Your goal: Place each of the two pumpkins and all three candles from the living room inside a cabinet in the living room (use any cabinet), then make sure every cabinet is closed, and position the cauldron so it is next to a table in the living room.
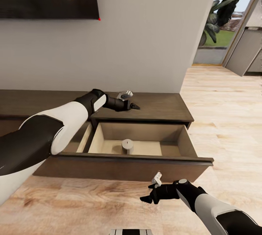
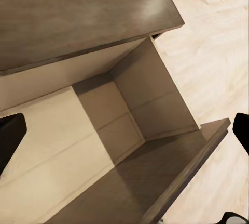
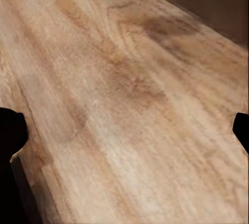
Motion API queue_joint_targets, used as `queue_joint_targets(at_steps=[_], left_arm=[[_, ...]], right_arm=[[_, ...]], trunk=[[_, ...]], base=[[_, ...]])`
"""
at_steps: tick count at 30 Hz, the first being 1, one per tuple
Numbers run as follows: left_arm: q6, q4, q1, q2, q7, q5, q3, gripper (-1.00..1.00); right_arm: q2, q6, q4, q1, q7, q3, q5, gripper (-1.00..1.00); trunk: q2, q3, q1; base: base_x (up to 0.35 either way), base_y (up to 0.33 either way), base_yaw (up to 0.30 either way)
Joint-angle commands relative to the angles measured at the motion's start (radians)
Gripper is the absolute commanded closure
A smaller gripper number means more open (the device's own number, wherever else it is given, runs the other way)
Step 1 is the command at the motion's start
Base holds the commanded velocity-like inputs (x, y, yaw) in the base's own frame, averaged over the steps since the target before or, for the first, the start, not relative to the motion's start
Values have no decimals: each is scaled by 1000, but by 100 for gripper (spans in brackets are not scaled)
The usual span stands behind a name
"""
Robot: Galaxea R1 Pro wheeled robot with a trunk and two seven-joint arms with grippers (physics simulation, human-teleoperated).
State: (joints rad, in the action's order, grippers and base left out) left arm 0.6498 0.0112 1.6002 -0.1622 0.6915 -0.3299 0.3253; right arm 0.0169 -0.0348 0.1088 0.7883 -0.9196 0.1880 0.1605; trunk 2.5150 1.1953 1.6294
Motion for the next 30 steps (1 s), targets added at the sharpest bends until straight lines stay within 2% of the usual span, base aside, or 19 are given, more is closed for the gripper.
queue_joint_targets(at_steps=[1,6,7,10,13,18,25,30], left_arm=[[0,-3,0,13,-7,-8,9,-100],[-1,-5,1,20,-11,-8,9,-100],[-1,-5,1,21,-11,-7,10,-100],[-1,-5,1,21,-12,-7,10,-100],[1,-6,0,21,-40,-5,9,-100],[6,-6,0,21,-122,-2,10,-100],[9,-10,0,23,-157,-1,11,-100],[12,-12,0,24,-195,-1,12,-100]], right_arm=[[0,-5,1,0,25,0,-5,-100],[-1,-17,-13,0,44,0,-16,-100],[-4,-19,-19,0,78,1,-16,-100],[-5,-19,-20,0,85,1,-16,-100],[-5,-19,-20,0,103,1,-16,-100],[-5,-19,-21,0,148,1,-17,-100],[-6,-20,-22,0,209,1,-16,-100],[-6,-18,-22,0,221,1,-16,-100]], trunk=[[0,-3,-1],[-1,-22,-3],[-1,-26,-3],[-2,-38,-5],[-3,-50,-6],[-4,-69,-8],[-5,-80,-10],[-5,-88,-10]], base=[[0,0,0],[0,0,0],[0,0,0],[0,0,0],[0,0,0],[0,0,0],[0,0,0],[0,0,0]])
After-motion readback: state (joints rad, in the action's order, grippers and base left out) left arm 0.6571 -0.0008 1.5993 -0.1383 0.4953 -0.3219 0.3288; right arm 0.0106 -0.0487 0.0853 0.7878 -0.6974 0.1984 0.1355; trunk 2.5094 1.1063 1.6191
